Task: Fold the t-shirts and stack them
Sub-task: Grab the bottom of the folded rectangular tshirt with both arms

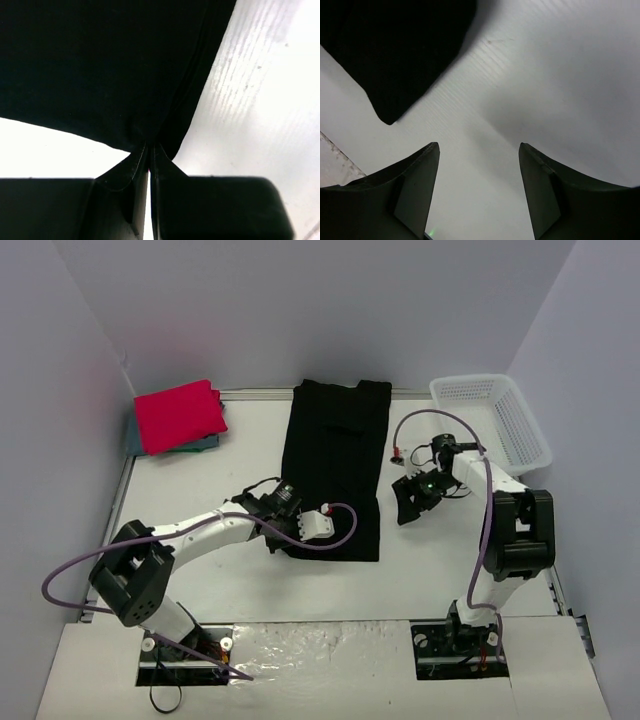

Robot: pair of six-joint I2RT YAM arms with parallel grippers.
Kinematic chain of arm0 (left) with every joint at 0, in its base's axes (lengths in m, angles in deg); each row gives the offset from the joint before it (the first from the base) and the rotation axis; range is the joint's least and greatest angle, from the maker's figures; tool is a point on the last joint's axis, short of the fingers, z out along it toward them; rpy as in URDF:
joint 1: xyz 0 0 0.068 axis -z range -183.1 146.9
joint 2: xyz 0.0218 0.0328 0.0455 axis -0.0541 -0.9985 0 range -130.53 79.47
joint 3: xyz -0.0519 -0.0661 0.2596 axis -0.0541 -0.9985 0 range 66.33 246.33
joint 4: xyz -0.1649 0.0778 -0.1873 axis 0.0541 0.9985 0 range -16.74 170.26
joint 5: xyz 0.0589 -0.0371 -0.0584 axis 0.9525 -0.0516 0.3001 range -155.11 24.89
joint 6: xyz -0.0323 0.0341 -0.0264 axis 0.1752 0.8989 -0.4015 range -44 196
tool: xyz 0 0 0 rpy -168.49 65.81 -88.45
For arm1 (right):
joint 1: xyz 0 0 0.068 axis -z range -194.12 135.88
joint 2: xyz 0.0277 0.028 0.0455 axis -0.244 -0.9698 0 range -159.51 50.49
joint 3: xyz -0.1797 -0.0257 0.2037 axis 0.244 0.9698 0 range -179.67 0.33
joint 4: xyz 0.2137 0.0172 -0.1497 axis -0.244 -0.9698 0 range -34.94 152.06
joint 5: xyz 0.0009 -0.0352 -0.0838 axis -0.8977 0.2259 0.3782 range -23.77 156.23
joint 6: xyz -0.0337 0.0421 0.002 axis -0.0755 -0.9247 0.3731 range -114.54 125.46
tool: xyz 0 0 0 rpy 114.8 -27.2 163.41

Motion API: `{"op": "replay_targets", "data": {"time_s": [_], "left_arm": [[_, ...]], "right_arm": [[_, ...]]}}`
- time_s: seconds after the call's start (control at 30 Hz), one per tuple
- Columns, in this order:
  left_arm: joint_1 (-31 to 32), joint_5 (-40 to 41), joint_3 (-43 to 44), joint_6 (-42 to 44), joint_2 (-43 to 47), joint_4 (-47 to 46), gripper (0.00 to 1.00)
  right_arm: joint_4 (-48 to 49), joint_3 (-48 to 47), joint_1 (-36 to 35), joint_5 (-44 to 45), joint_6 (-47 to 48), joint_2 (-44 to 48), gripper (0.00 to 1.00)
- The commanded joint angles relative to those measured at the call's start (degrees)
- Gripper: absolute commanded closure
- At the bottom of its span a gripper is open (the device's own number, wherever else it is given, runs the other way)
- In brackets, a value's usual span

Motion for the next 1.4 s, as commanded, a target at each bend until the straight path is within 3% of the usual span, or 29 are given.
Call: {"op": "replay_targets", "data": {"time_s": [0.0,0.1,0.23,0.57,0.73,0.97,1.37], "left_arm": [[-2.71,-9.6,5.2,-0.29,-0.27,6.54,0.98],[-4.56,-13.2,7.32,0.59,-1.67,9.7,0.98],[-6.58,-16.1,10.3,1.48,-4.49,12.43,0.97],[-13.09,-30.7,15.58,1.83,-14.06,18.58,0.98],[-14.67,-33.34,18.04,2.01,-16.88,20.08,0.98],[-14.85,-34.57,18.58,2.27,-18.65,20.34,0.98],[-16.69,-36.24,16.55,2.88,-16.97,20.34,0.98]], "right_arm": [[-1.76,-2.05,-5.19,-3.58,2.91,5.41,0.39],[-1.85,-1.17,-9.41,-4.98,5.99,9.28,0.38],[-1.94,0.5,-13.89,-4.81,8.71,12.97,0.44],[-1.59,8.84,-19.18,-2.61,20.22,18.42,0.51],[4.29,13.68,-24.36,4.67,21.55,21.06,0.53],[6.67,14.91,-32.7,8.46,19.18,18.34,0.55],[11.42,15.71,-36.84,13.56,16.81,10.87,0.55]]}}
